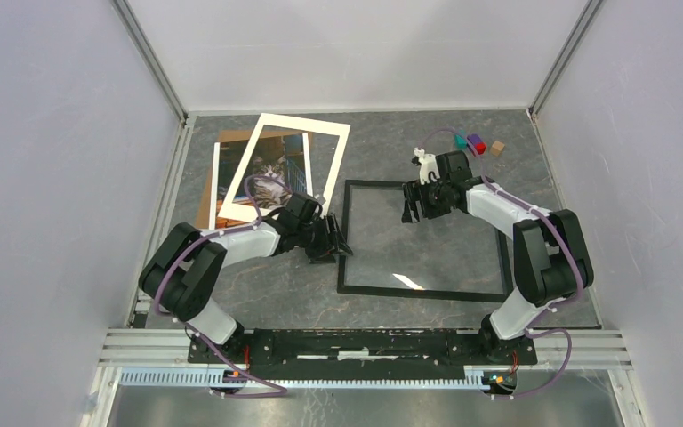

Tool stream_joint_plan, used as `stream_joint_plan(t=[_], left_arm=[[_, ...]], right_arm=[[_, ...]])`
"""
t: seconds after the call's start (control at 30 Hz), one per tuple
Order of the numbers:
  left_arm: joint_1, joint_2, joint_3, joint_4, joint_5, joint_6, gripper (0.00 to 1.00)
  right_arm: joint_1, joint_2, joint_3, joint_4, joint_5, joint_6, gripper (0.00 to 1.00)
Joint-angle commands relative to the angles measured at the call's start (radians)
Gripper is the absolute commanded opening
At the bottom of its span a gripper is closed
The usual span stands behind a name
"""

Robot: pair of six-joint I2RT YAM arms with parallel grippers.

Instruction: Put the photo into the frame

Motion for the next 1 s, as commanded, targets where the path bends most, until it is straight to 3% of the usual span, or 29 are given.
stream_joint_plan(t=[0.0,0.17,0.3,0.43,0.6,0.97], left_arm=[[-0.006,-0.041,0.051,-0.132,-0.181,0.053,0.63],[-0.007,-0.071,0.040,-0.141,-0.191,0.089,0.60],[-0.025,-0.007,0.068,-0.115,-0.133,0.106,0.70],[-0.059,0.041,0.090,-0.126,-0.165,0.110,0.71],[-0.069,0.062,0.099,-0.200,-0.286,0.110,0.61],[-0.128,0.129,0.107,-0.250,-0.461,0.158,0.53]], right_arm=[[-0.006,-0.040,-0.017,0.025,-0.013,0.003,0.75],[0.044,-0.043,-0.051,0.056,-0.070,0.023,0.73],[0.102,-0.084,-0.083,0.099,-0.060,0.070,0.71],[0.160,-0.107,-0.110,0.137,-0.091,0.115,0.68],[0.200,-0.110,-0.126,0.130,-0.078,0.126,0.62],[0.199,-0.135,-0.134,0.131,-0.007,0.134,0.55]])
